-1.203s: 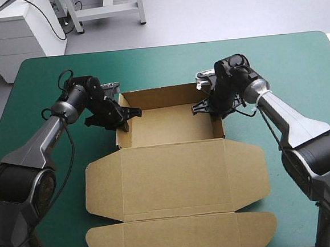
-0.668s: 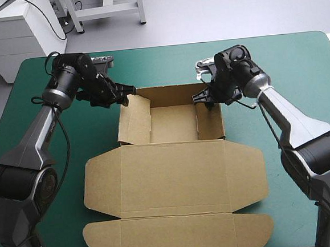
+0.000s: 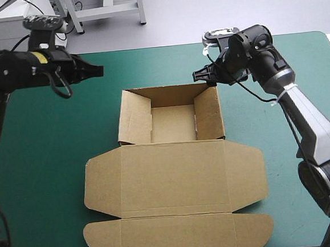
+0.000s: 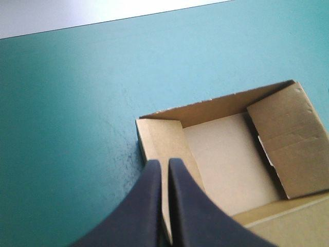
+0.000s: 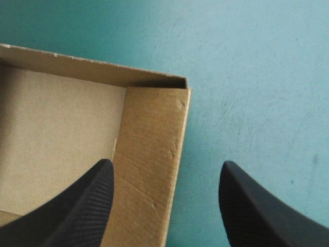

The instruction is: Fold the box

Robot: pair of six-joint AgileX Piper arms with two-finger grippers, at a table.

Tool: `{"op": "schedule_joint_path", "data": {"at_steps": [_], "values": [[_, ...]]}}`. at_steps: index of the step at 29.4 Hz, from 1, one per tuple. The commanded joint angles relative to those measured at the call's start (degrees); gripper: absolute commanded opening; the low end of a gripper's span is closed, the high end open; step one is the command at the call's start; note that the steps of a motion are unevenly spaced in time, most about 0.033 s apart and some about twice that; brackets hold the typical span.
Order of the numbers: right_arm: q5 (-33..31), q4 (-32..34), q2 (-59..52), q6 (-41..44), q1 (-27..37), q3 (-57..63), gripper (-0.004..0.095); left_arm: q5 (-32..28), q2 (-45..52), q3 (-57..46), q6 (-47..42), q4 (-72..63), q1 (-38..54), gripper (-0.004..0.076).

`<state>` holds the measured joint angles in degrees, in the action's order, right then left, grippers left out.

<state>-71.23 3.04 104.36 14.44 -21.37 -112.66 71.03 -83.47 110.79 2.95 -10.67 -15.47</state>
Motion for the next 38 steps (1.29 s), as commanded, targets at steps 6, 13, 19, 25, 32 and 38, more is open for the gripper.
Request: {"op": "schedule_joint_path", "data": {"at_steps": [6,13,19,25,32,38], "values": [[-0.43,-0.49,-2.38,0.54,0.38,8.65,0.0562,-1.85,21.85,-24.49,1.99,-1.68,-0.09,-0.0008],[-0.05,-3.99,1.04,-0.72,0.38,10.14,0.0474,-5.07,36.96,-49.42,3.19,-2.65,-0.09,-0.0008],[0.2,-5.42,3.17,-1.44,0.38,10.36,0.0335,-8.41,47.69,-64.38,3.43,-2.98,-0.09,-0.0008],[0.2,-5.42,5.24,-2.47,0.38,10.36,0.0205,-8.44,54.78,-74.99,3.43,-2.98,-0.09,-0.0008],[1.91,-4.37,6.07,-2.54,0.38,10.36,-0.0018,-7.89,58.26,-79.04,3.21,-2.98,-0.09,-0.0008],[2.35,2.64,4.27,-0.53,1.32,10.24,-0.002,-8.12,58.6,-79.04,3.21,-2.98,-0.09,-0.0008]]}}
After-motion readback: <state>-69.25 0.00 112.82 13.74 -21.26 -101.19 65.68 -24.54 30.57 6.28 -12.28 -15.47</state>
